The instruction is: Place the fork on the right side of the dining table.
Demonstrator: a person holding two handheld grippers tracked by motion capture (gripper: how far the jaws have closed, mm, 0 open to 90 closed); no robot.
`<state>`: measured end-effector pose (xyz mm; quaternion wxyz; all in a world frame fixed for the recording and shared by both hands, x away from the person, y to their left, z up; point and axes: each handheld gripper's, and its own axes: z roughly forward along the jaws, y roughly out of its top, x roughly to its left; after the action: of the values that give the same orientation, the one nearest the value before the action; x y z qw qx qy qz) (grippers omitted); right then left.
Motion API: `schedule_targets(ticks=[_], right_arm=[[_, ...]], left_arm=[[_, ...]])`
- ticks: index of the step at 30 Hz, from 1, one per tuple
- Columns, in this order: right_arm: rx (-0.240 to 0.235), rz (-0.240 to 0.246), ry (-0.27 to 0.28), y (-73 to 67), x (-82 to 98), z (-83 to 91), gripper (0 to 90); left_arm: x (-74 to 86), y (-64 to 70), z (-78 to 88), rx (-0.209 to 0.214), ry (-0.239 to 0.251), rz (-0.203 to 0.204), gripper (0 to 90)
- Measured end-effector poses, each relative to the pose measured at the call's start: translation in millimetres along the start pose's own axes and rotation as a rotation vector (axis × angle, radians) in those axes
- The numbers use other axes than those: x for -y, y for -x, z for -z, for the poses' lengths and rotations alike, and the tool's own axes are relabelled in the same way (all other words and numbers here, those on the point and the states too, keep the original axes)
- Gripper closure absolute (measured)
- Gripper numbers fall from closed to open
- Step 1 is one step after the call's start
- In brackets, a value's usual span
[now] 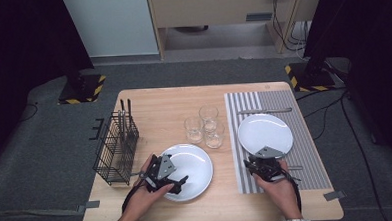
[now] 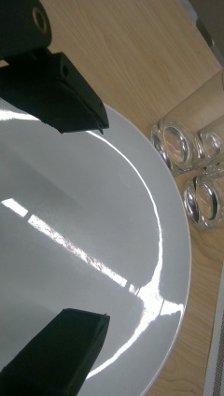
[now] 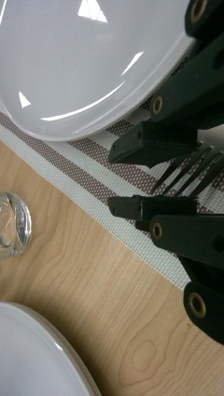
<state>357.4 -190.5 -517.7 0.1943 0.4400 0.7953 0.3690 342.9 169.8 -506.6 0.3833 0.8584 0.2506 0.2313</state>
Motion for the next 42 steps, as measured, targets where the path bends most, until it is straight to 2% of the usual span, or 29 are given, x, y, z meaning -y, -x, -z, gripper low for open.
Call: schedule_targets(ticks=[5,10,15,21,26,31,35,42], right_arm=[[-0.012,0.008,-0.008,0.3,0.1,1.4,75.3],[-0.018,0.01,-0.011,0.9,1.0,2.7,73.8],[-0.012,0.002,0.002,2.6,1.2,3.0,65.7],[-0.008,0.006,0.005,1.9,0.7,1.4,60.4],[-0.016,-0.029,0.009,3.1,0.6,0.7,51.8],[-0.026,-0.048,0.016,2.4,-0.3,-0.2,43.2],[-0.029,-0.044,0.039,0.8,-2.2,-1.0,36.0],[-0.041,-0.038,0.022,-0.9,-1.6,-6.9,28.1]], left_arm=[[0.1,0.0,-0.3,0.002,-0.002,-0.001,5.4],[0.2,-0.4,-0.1,-0.002,-0.002,0.002,5.3],[0.5,-1.3,-0.1,-0.009,-0.004,0.01,4.3],[1.0,-0.9,-1.5,-0.008,-0.012,0.01,4.1],[1.1,-2.6,-0.3,-0.024,-0.009,0.019,4.1],[1.1,-2.4,-0.4,-0.021,-0.008,0.02,4.0],[1.0,-2.3,0.0,-0.028,-0.007,0.021,4.1],[1.7,-3.6,-0.1,-0.029,-0.006,0.03,4.2]])
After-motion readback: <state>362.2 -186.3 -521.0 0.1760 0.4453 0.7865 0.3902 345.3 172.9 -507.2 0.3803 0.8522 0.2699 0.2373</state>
